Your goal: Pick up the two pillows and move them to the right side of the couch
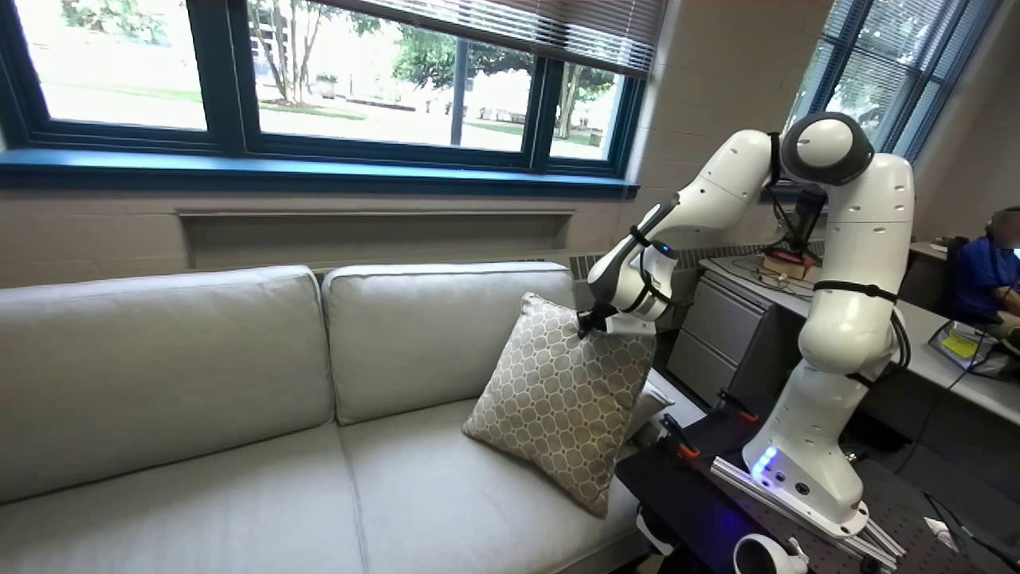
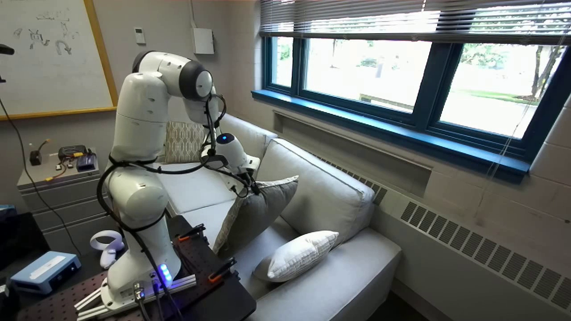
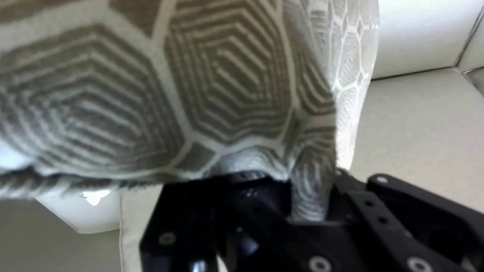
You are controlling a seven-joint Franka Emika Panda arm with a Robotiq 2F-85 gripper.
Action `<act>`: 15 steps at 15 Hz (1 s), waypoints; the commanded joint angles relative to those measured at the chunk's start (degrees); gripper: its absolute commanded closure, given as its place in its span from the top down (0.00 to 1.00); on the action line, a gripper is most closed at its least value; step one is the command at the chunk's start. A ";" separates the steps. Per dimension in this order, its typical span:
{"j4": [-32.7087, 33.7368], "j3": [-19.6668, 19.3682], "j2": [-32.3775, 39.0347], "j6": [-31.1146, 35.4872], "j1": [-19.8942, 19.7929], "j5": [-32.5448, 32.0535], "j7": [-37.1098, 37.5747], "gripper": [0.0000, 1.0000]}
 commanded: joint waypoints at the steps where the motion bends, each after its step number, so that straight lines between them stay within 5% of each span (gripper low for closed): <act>1: -6.03 1.23 -7.66 0.00 -3.57 -3.88 6.73 0.04; 9: -16.07 0.38 -17.56 0.00 -9.25 -13.43 20.32 0.03; 11: -13.30 -1.72 -16.83 -0.01 -8.84 -9.56 16.26 0.04; 15: -12.79 -4.89 -18.07 -0.02 -9.90 -13.02 18.40 0.03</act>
